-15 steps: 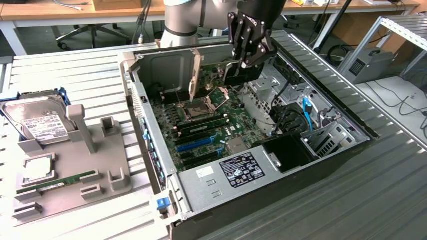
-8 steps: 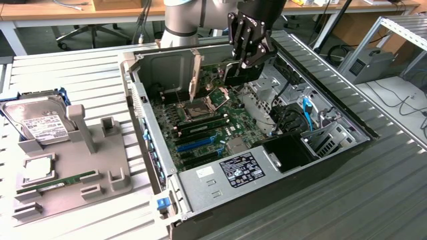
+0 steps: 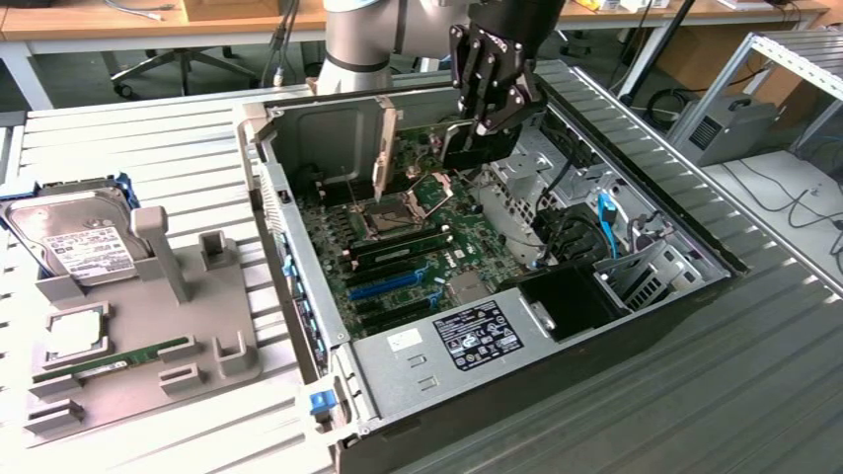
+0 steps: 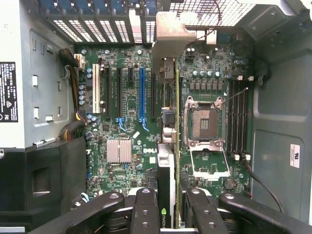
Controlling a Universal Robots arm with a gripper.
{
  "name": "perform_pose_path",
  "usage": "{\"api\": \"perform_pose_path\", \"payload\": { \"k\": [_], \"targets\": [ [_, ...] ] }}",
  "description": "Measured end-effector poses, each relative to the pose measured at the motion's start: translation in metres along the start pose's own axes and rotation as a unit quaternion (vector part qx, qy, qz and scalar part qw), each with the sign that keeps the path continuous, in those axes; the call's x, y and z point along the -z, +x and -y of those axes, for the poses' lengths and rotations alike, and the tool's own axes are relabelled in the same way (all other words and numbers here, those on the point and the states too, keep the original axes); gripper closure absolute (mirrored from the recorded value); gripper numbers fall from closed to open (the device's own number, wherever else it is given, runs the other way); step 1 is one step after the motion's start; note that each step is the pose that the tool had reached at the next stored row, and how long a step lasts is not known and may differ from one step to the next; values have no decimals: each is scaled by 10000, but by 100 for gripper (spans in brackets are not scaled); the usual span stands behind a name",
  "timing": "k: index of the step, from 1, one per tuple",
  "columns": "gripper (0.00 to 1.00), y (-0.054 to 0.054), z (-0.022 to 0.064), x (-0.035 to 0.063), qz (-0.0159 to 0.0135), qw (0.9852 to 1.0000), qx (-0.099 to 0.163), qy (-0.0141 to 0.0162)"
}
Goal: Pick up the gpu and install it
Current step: 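Insert the gpu into the slot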
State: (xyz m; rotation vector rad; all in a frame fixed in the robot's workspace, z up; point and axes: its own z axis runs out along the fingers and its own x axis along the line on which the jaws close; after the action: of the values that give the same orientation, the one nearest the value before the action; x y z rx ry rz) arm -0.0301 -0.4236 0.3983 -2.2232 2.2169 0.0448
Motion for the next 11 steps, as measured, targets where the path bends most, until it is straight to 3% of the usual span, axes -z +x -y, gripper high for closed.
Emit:
{"api": "perform_pose_path", "payload": {
  "k": [11],
  "targets": [
    [73,15,-59,-4,2,9999,-102,2]
  ]
}}
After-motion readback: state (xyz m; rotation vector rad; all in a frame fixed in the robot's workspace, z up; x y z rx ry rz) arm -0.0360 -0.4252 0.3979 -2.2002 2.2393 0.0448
